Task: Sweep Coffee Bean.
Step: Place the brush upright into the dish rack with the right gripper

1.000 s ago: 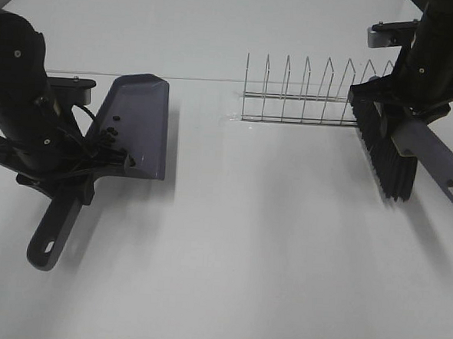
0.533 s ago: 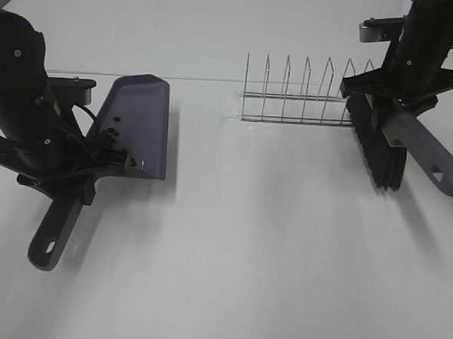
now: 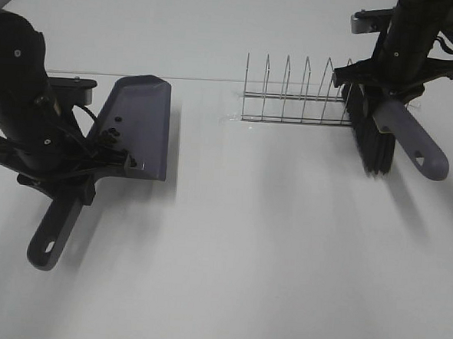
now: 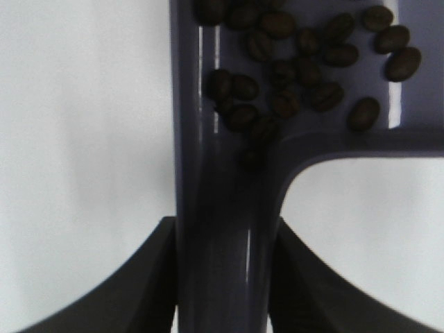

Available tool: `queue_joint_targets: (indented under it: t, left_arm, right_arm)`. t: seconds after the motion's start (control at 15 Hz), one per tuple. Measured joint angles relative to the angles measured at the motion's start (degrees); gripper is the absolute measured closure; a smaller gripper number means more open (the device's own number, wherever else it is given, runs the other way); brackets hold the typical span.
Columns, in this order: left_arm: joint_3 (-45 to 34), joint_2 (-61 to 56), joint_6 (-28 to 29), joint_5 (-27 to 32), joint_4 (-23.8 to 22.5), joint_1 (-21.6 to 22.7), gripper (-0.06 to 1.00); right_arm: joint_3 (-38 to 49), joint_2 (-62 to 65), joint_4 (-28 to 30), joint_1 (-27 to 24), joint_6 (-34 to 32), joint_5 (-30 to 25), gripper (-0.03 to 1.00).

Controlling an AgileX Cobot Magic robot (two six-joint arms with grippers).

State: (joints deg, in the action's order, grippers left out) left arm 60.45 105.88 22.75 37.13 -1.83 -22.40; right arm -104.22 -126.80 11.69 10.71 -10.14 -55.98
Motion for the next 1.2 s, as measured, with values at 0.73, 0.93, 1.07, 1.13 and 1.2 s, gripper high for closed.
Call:
queue_joint_targets:
  t: [0.73,0.93,1.07,1.13,1.2]
  left_arm:
    - [0.0,0.0,-0.5,0.0,0.1,0.0,0.59]
    - [0.0,0.0,-0.5,0.0,0.2,0.0,0.59]
    - [0.0,0.0,-0.6,0.0,0.2,0.0,0.59]
    - [0.0,0.0,-0.7,0.0,0.2,0.0,0.59]
    - [0.0,0.0,-0.9,0.0,0.5,0.0,0.59]
  right_arm:
    - [-10.1,-6.7,-2.2,-1.5,0.3,-1.9,0.59]
    - [-10.5,-6.8,-1.8,-1.5,-0.2,-1.3,0.48]
    - [-10.5,-6.6,-1.5,-1.8,-0.2,-0.9,0.25]
    - [-10.5,-6.5,-1.5,-1.9,-0.1,-1.0,0.2]
    - [-10.5,-4.9,-1.5,-2.0,-0.1,-2.5,0.18]
